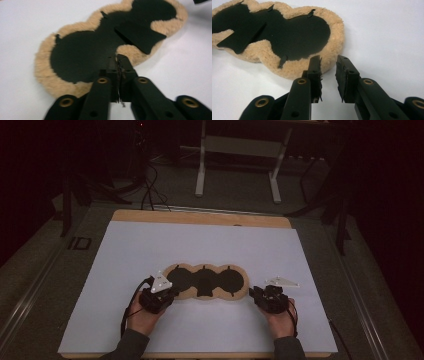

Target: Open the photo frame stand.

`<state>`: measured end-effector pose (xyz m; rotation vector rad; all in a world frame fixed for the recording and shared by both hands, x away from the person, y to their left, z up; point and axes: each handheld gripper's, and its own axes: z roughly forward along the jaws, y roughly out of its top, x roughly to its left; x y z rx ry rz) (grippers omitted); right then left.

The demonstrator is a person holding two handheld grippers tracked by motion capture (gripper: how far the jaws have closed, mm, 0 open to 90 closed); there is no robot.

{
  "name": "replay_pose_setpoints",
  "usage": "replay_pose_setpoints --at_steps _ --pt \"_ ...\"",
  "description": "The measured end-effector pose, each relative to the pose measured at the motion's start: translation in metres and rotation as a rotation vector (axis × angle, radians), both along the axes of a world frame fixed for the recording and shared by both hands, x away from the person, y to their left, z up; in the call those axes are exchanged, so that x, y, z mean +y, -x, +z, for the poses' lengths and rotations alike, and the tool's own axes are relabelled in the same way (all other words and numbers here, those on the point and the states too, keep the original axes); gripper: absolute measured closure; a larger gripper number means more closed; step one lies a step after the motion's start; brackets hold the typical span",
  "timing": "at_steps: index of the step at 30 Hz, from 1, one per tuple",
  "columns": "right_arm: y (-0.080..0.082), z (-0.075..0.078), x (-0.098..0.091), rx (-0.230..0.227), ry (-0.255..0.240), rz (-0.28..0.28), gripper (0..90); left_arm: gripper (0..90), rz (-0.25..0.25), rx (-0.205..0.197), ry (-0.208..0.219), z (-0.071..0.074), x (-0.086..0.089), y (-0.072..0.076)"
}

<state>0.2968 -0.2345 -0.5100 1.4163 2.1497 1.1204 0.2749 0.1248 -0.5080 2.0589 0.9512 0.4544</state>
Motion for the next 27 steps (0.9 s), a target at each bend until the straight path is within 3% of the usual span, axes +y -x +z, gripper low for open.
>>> replay_pose_setpoints --at_steps 18,27 --pt "-0.002 -0.001 -0.003 0.006 -0.019 -0.012 74.4 90.0 -0.108 0.038 -0.106 -0.025 -0.044 -0.002" --pt "-0.003 -0.003 -0.003 0.007 -0.018 -0.011 74.3 90.0 -0.11 0.045 -0.103 -0.029 -0.054 -0.006"
